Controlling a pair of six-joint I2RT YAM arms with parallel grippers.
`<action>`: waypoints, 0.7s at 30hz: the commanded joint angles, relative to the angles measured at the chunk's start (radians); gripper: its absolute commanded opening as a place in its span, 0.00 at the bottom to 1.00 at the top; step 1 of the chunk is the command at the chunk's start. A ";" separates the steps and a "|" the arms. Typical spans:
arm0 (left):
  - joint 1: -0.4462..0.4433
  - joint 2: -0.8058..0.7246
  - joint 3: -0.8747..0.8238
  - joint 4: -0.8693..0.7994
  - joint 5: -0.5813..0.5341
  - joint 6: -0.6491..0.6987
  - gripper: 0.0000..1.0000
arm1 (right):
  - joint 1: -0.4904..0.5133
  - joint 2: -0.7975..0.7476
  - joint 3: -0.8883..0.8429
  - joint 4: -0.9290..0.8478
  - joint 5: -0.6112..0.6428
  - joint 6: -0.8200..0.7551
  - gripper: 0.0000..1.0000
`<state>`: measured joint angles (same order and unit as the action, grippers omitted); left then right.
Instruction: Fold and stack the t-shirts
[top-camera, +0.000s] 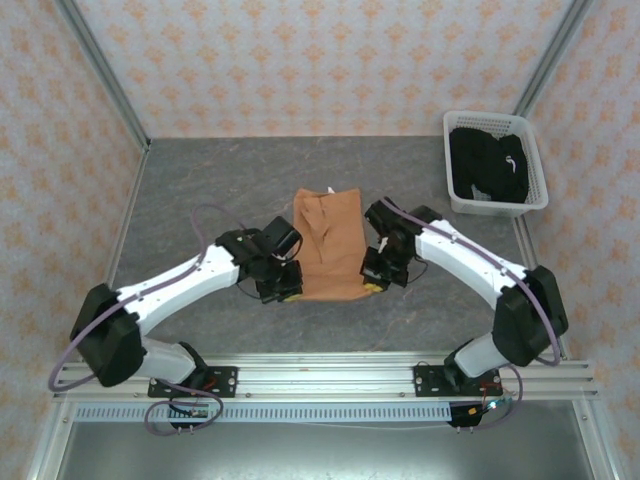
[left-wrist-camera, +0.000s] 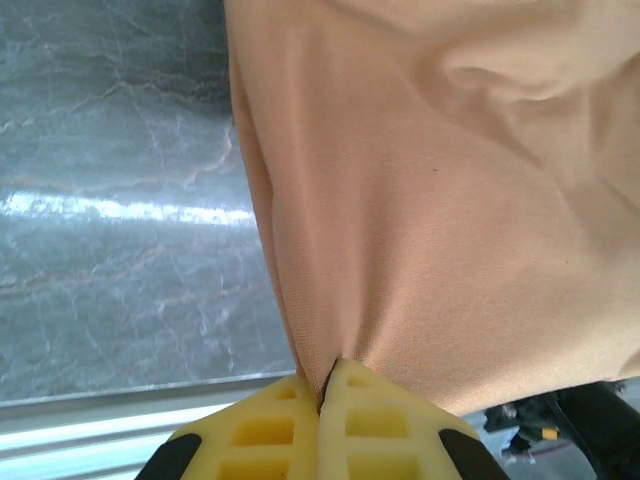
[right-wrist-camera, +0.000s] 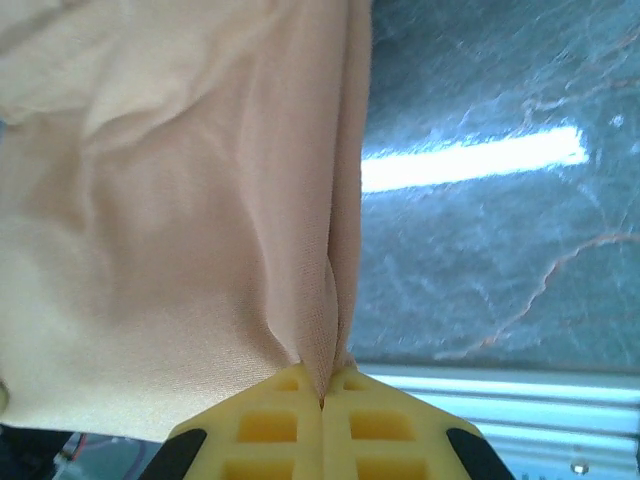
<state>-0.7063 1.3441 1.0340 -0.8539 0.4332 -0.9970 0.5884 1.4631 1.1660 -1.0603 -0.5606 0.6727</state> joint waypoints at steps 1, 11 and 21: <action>-0.002 -0.026 0.079 -0.143 -0.073 0.000 0.00 | -0.004 -0.015 0.089 -0.127 -0.022 0.050 0.00; 0.100 0.082 0.308 -0.167 -0.179 -0.009 0.00 | -0.130 0.112 0.375 -0.161 -0.001 0.095 0.00; 0.283 0.425 0.621 -0.119 -0.096 0.057 0.00 | -0.242 0.531 0.797 -0.217 -0.053 0.022 0.00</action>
<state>-0.4667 1.6875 1.5703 -0.9752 0.3233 -0.9741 0.3698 1.9076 1.8519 -1.1893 -0.6067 0.6857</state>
